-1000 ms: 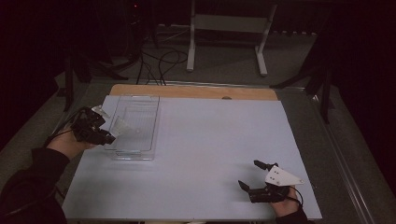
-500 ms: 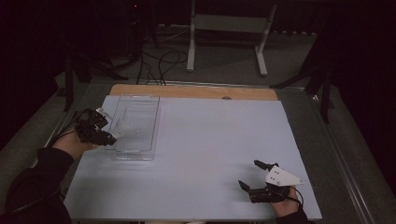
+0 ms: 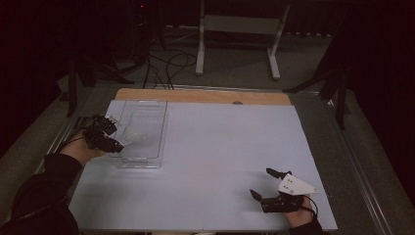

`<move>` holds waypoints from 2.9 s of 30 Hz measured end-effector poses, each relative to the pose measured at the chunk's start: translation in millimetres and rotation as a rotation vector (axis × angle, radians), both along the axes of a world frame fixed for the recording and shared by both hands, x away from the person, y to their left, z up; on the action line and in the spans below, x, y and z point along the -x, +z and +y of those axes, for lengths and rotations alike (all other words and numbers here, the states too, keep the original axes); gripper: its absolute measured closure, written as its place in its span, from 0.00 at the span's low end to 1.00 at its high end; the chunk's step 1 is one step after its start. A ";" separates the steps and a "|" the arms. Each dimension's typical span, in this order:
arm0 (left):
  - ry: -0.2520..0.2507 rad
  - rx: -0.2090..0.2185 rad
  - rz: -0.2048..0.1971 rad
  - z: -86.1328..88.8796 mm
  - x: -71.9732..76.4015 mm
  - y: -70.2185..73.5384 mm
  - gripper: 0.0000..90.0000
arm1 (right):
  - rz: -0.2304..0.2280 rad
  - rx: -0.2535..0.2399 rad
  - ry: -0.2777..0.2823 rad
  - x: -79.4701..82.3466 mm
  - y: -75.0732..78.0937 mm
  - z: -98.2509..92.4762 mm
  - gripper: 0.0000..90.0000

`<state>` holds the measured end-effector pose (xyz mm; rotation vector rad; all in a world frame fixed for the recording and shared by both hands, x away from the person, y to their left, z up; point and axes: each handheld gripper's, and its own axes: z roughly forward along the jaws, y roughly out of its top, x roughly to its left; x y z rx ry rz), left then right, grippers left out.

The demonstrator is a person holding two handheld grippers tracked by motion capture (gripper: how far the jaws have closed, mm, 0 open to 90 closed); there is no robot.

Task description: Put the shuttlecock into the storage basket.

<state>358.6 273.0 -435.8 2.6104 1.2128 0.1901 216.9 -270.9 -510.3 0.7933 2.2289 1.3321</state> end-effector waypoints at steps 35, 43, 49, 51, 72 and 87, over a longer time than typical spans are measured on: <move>0.077 0.011 0.025 -6.6 -5.9 6.1 0.23 | 0.001 0.003 0.000 0.1 0.0 -0.2 0.10; 0.028 0.078 0.035 -11.2 -5.1 10.9 0.00 | 0.001 0.003 -0.001 0.1 0.0 -0.5 0.11; 0.023 0.084 0.003 -18.1 -5.1 12.7 0.00 | 0.003 0.001 -0.003 0.2 -0.1 -0.6 0.11; 0.020 0.095 -0.003 -19.0 -5.6 12.6 0.00 | 0.004 0.001 -0.004 0.3 -0.1 -0.8 0.10; -0.038 0.172 -0.069 -48.3 -6.1 19.2 0.00 | 0.008 0.000 -0.004 -0.4 -1.0 -1.5 0.10; -0.082 0.220 -0.127 -74.2 -2.6 31.6 0.00 | 0.010 -0.001 -0.004 -0.7 -1.4 -1.1 0.10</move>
